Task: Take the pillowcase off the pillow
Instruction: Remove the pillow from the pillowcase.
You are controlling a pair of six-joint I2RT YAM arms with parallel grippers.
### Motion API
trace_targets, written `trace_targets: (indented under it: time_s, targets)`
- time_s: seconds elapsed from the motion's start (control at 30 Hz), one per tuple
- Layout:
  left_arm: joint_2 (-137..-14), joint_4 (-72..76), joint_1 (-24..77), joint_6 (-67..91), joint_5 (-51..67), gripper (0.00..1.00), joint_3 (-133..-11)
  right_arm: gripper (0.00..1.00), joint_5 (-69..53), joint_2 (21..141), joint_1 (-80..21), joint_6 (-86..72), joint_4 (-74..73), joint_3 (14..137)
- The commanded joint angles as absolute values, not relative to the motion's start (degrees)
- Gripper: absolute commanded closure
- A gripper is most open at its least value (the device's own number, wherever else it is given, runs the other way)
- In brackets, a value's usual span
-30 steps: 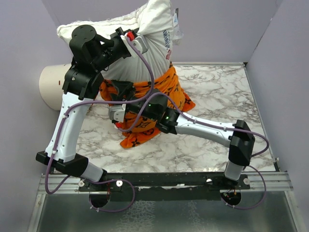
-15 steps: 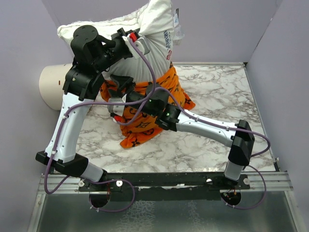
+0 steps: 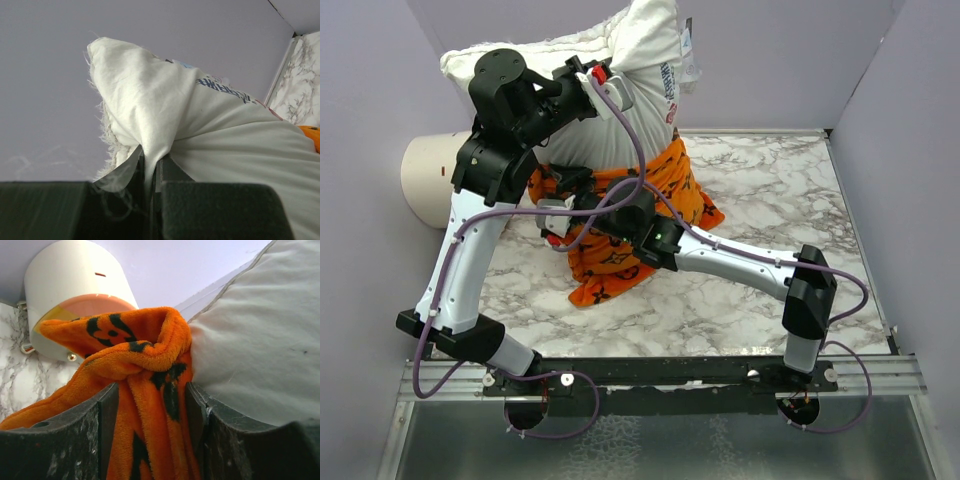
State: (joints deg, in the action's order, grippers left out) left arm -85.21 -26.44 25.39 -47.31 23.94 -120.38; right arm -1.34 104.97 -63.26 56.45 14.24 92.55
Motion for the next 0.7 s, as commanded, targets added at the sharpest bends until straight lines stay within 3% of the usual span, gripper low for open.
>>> trace_targets:
  time_s: [0.0,0.13,0.37,0.47,0.67]
  targets:
    - [-82.9,-14.8,26.5,-49.3,24.1,1.00,-126.1,0.47,3.0,108.3,-62.3,51.3,7.7,95.8]
    - [-82.9,-14.9,26.8,-49.6,24.2,1.00,-126.6,0.52,3.0,110.1,-62.4,47.9,4.8,97.1]
    - [-82.9,-14.6,27.6,-51.0,24.3,1.00,-126.6,0.74,2.9,109.8,-62.4,40.5,7.4,94.6]
    - [-83.1,-13.8,27.9,-51.0,24.1,1.00,-126.5,0.87,1.9,108.6,-62.4,39.0,10.4,90.7]
    - [-83.3,-9.2,28.3,-50.5,23.1,1.00,-125.3,0.99,0.8,108.3,-63.2,34.9,15.3,83.7]
